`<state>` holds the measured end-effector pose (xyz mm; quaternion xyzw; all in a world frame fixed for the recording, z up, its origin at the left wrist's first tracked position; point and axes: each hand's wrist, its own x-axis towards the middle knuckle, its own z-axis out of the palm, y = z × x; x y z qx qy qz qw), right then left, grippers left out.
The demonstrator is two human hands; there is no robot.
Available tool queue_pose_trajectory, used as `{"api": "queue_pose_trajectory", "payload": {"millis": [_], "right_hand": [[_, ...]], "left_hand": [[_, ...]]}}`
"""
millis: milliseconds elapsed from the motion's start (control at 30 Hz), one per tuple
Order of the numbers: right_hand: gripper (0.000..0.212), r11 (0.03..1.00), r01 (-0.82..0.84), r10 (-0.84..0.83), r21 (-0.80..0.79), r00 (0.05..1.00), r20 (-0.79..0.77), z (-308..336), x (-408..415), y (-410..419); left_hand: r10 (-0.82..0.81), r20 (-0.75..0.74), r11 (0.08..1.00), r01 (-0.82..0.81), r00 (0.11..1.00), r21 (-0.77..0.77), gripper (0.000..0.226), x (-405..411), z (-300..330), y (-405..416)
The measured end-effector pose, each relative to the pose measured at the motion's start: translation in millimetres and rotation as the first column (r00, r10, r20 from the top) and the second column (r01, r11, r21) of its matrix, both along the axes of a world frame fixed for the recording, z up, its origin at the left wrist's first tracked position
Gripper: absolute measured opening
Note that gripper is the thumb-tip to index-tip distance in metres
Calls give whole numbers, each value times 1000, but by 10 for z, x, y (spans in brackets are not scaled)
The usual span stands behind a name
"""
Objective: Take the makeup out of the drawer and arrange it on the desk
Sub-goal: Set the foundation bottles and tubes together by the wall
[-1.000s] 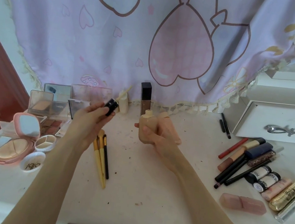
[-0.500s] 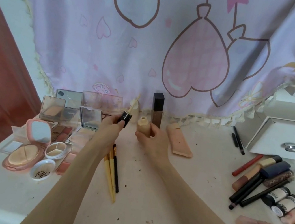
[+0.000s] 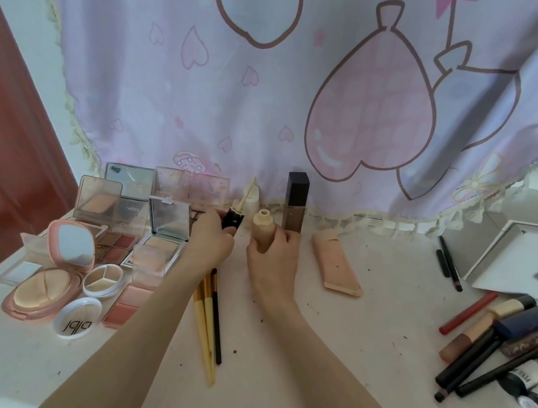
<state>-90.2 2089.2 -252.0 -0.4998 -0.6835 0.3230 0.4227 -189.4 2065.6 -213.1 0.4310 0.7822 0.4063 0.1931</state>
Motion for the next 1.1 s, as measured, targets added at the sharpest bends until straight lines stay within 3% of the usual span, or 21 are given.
{"api": "queue_pose_trajectory", "payload": {"millis": [133,300,433,867,1100], "right_hand": [[27,1000,-11,11,-16,1000,8,-17,-26,-5],[30,1000,-11,11,-13,1000,2,-13,-12,9],[33,1000,-20,19,-18,1000,-8,-16,-6,17],[28,1000,-13,14,-20,1000,13,-3,-45,44],[28,999,-15,15,-41,1000,2,-25,-52,42]], "left_hand": [[0,-46,999,-1,999,-38,30,-17,-36,59],[30,-65,997,-34,997,-65,6,10,-67,58],[37,-126,994,-49,991,-99,28,-15,-92,72],[120,-89,992,-116,989,53,4,-10,-104,54],[115,-45,991,-111,992,74,22,-33,-110,34]]}}
